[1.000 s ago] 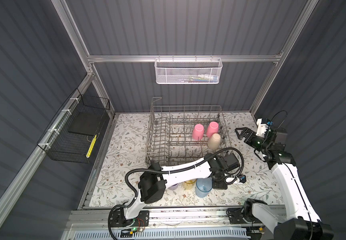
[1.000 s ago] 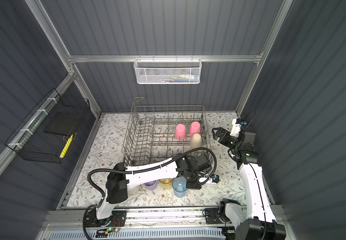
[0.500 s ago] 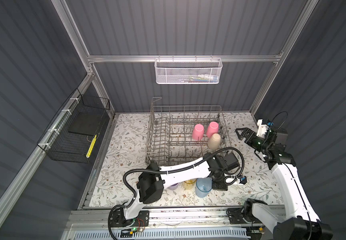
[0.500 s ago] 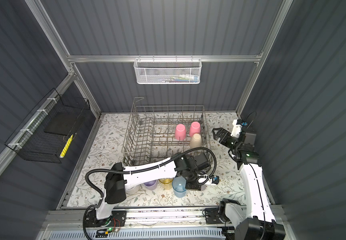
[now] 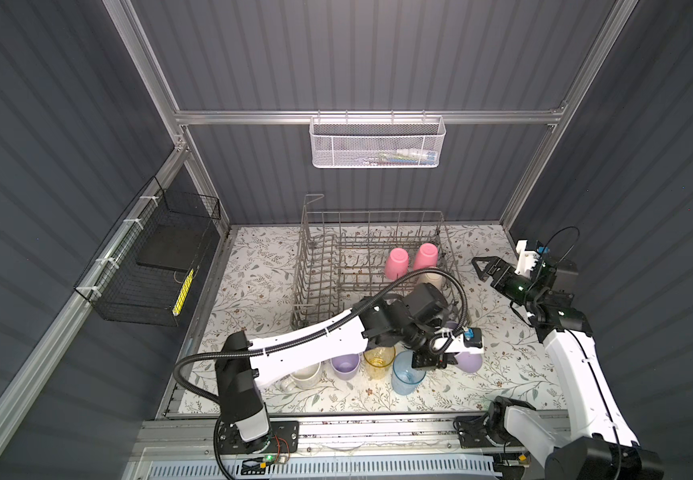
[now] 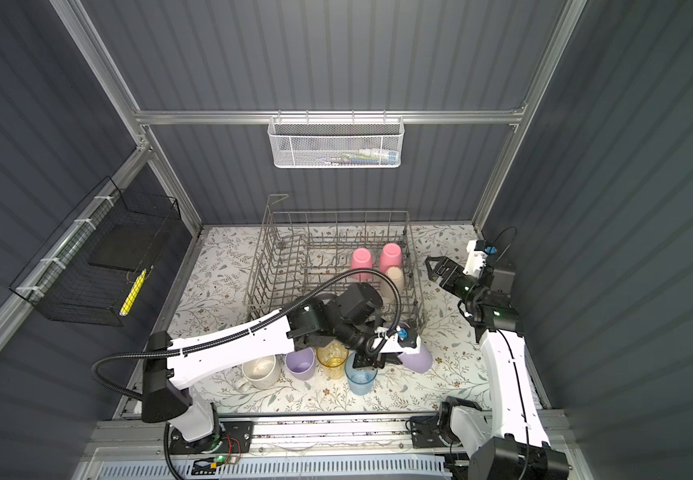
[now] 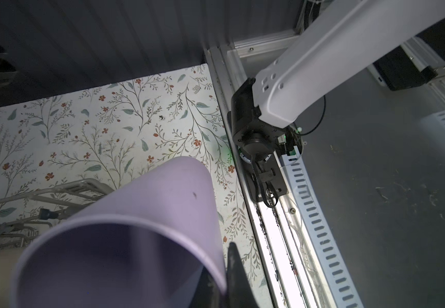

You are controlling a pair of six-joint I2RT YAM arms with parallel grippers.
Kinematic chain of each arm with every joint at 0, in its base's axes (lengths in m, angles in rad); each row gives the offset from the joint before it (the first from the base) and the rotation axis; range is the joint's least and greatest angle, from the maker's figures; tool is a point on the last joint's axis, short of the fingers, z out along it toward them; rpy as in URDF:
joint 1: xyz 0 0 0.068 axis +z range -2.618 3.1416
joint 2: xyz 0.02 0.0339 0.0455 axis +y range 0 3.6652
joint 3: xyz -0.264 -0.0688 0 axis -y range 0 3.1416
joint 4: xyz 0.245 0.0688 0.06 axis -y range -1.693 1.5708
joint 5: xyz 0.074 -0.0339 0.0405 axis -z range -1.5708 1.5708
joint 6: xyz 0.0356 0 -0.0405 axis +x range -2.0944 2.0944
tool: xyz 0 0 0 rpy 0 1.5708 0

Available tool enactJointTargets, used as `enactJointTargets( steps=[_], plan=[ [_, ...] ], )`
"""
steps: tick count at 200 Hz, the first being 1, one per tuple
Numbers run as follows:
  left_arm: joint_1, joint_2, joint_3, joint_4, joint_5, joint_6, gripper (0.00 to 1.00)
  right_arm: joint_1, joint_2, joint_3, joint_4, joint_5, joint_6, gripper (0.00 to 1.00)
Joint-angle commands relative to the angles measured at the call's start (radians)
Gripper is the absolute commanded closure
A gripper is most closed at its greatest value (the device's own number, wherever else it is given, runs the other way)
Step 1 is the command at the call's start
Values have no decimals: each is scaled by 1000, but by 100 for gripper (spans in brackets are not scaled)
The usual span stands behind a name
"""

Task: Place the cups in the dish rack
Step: 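Lift the purple cup over the rack with the left gripper while the right gripper approaches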

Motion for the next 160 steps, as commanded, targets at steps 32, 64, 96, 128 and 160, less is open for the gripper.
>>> enactJointTargets(
  steps=[32, 64, 96, 128, 160],
  plan=[
    [171, -176, -215, 353, 300, -182, 100, -9, -6, -38, 197, -252, 85, 3],
    [326, -217, -342, 644, 504, -400, 100, -7, 6, -86, 390, -386, 191, 2],
    [406, -221, -422, 875, 591, -569, 100, -8, 36, -112, 585, -520, 314, 1],
    [461, -187, -483, 1181, 660, -793, 100, -3, 68, -178, 907, -596, 519, 1],
    [529, -93, -532, 1683, 690, -1172, 100, 24, 131, -205, 1182, -665, 695, 1]
  ],
)
